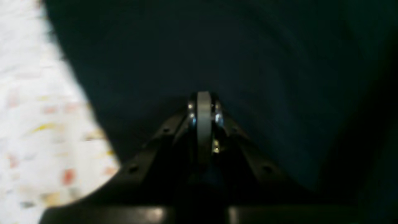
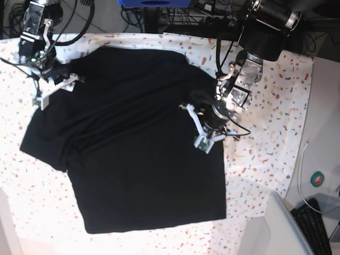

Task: Layout the t-shirt on the table in an organized manner, then fold the t-shirt properly
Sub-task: 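Grasp the shirt side with the left gripper and drag it toward the right gripper, then release the shirt and reposition both grippers at its shoulder edges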

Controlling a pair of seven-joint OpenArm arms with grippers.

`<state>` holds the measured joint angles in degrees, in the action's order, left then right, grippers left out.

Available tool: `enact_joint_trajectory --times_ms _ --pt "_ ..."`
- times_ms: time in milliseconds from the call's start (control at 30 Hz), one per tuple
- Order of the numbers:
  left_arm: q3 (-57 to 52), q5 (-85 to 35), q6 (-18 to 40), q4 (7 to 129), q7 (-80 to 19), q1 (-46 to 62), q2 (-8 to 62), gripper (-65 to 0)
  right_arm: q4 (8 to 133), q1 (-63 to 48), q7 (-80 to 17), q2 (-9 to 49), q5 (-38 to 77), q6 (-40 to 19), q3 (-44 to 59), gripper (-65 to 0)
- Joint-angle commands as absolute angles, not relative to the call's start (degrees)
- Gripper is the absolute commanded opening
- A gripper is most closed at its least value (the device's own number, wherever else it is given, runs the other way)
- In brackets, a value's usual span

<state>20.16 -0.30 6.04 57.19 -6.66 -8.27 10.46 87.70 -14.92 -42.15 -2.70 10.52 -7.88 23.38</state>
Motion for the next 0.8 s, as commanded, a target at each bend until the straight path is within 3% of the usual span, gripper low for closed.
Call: enact_joint_trajectory --times_ms 0,100,133,167,300,533,767 --pt "20.97 -0.48 5.32 57.36 -5.58 -9.01 11.47 -65.0 88.22 -14.55 -41.27 -2.24 10.86 -7.78 23.6 -26.6" --pt "22.02 -0.57 5.32 56.57 -5.49 -7.52 12.26 -65.0 86.81 -13.93 -41.27 -2.24 10.77 -7.78 23.6 -27.9" --pt "21.93 -0.57 5.32 56.66 -5.41 -6.9 13.05 -65.0 85.58 -13.23 -41.27 -2.15 10.77 -7.78 23.69 -31.2" --pt "22.11 -0.57 5.32 56.84 -5.41 -6.46 13.41 -65.0 84.09 -12.62 -41.27 -1.54 10.77 -7.78 23.69 -35.9" --pt "21.85 -0.66 5.32 57.8 -5.41 -4.0 16.75 -65.0 78.29 -7.69 -41.19 2.24 10.77 -7.78 23.69 -65.0" --pt "21.85 -0.84 5.23 68.35 -5.67 4.26 19.12 -65.0 72.48 4.88 -41.27 8.57 10.77 -7.78 23.16 -65.0" --pt "21.85 -1.19 5.14 77.49 -10.33 8.04 14.64 -65.0 60.88 21.58 -41.19 14.37 10.68 -7.78 23.08 -65.0"
